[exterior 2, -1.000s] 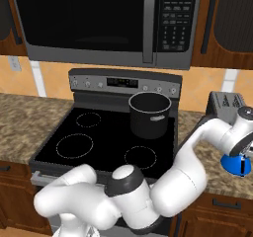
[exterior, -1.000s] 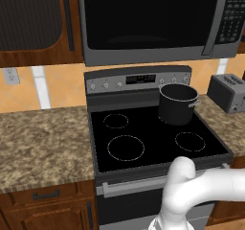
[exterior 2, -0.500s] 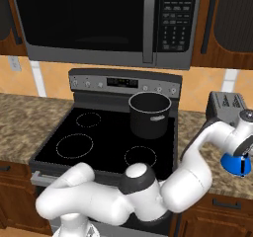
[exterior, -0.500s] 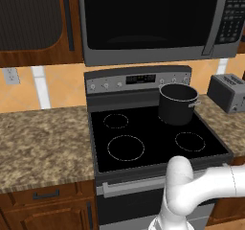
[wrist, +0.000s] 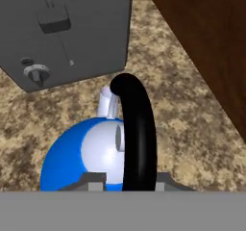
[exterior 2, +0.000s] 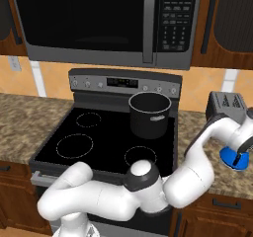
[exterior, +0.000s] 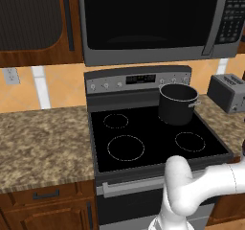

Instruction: Pick the kettle from the counter and place it on a stove burner. Then turn the burner on.

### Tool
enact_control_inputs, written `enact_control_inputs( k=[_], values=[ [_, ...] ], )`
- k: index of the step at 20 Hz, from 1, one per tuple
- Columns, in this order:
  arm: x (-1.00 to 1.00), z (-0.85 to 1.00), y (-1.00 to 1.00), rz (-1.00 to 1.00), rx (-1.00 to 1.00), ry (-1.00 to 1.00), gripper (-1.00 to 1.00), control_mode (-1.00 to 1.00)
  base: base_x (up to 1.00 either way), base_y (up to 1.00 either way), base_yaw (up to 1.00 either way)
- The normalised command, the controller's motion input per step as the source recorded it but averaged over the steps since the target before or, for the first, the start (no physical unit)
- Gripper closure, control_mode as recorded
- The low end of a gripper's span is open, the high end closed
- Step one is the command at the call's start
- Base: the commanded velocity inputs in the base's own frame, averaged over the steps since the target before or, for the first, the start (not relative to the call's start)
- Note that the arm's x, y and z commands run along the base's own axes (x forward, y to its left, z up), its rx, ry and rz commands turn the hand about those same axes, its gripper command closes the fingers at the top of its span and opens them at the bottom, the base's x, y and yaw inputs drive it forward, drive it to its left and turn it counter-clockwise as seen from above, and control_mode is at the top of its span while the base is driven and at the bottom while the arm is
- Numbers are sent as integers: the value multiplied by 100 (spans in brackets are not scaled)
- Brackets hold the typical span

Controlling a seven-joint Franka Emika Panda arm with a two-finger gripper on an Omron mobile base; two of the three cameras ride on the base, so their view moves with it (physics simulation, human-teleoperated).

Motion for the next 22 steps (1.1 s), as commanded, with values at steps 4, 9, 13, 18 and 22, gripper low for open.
enact_control_inputs(
  k=[4, 9, 13, 18, 22],
  values=[
    [-7, 20, 7, 1, 8, -17, 100, -100, 0, 0, 0],
    [-30, 51, 62, 0, 14, -31, 100, -100, 0, 0, 0],
    [-31, 30, 100, 0, 12, -30, 100, -100, 0, 0, 0],
    [-27, 7, 100, 0, 10, -24, 100, -100, 0, 0, 0],
    [-20, 0, 100, 0, 4, -23, 100, -100, 0, 0, 0]
  ],
)
